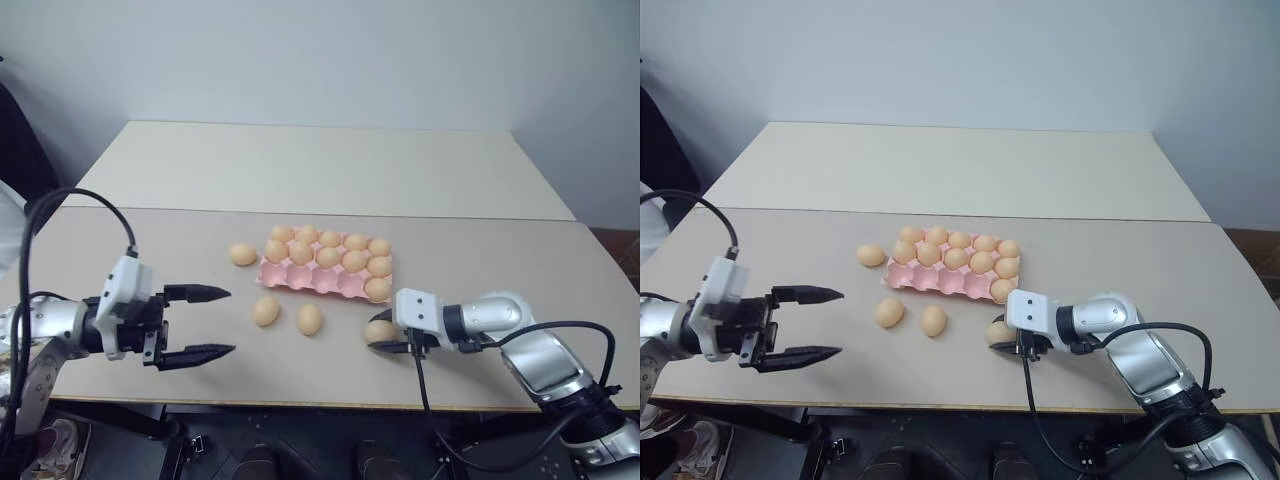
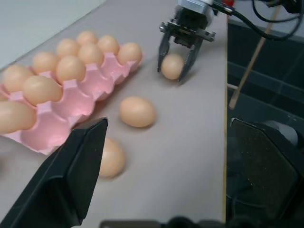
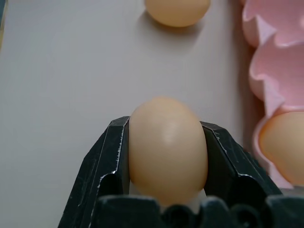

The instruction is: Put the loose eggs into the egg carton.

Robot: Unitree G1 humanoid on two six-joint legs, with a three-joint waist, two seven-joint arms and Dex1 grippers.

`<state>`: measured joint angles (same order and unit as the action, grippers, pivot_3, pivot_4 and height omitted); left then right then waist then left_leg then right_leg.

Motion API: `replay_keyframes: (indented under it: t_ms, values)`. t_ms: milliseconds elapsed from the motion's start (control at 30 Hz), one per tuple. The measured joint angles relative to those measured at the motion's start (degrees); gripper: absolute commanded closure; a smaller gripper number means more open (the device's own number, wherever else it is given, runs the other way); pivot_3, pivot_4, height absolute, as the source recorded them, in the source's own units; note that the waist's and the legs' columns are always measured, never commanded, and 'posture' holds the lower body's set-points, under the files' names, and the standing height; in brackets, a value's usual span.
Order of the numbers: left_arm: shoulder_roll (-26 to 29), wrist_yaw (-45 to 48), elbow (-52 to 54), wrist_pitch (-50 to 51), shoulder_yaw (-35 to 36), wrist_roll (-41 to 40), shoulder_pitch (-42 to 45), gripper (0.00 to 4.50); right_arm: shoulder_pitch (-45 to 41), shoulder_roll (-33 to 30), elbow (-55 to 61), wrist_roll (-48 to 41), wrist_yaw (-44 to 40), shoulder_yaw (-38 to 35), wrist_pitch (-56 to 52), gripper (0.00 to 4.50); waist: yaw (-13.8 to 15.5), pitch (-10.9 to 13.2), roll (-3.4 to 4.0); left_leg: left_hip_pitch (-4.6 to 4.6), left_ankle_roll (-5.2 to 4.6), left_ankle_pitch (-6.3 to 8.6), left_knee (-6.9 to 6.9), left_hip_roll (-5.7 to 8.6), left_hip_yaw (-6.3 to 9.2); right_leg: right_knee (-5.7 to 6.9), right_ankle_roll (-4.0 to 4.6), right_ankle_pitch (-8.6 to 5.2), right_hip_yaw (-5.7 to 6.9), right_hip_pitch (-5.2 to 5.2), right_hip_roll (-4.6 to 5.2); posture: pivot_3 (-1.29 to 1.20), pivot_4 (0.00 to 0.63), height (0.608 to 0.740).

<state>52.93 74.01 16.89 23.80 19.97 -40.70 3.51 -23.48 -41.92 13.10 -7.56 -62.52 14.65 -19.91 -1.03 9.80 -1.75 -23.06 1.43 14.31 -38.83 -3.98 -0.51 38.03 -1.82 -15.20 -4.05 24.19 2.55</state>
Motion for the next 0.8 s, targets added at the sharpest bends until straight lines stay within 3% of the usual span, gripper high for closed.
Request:
replay_keyframes:
  t_ms: [200,500,767,800]
  values:
    - [-1.05,-3.54,-0.34,1.47,4.54,-3.33,0.95,0.00,-8.36,5.79,-1.21,-1.81,3.23,-1.77,-1.66,2.67,-0.16,0.00,0.00,-0.01,0.00,0.00,0.03,0.00,0.02,-0.03,0.00,0.00,0.01,0.00,0.00,0.00,0.150,0.740]
    - [-1.26,-5.32,-1.50,2.52,7.18,-4.78,0.97,0.00,-13.32,11.84,-12.57,5.27,9.67,2.06,-0.63,2.67,0.15,0.00,0.00,-0.10,0.00,0.00,0.02,0.00,0.01,-0.02,0.01,0.01,0.04,0.08,0.01,0.00,0.150,0.740]
    - [-1.25,-5.25,-0.75,2.55,8.16,-4.78,-0.67,0.00,-14.02,13.37,-13.87,6.24,11.68,2.13,-0.96,0.04,0.07,0.00,0.00,-0.08,0.01,0.00,0.03,-0.01,0.01,-0.01,0.01,0.01,0.04,0.08,0.00,0.00,0.150,0.740]
    - [-1.25,-5.25,-0.62,2.55,8.19,-4.77,-0.87,0.00,-13.99,13.25,-13.49,6.11,11.44,2.03,-1.27,0.02,0.07,0.00,0.01,-0.09,0.01,0.00,0.03,0.00,0.01,-0.01,0.01,0.01,0.04,0.08,0.00,0.00,0.150,0.740]
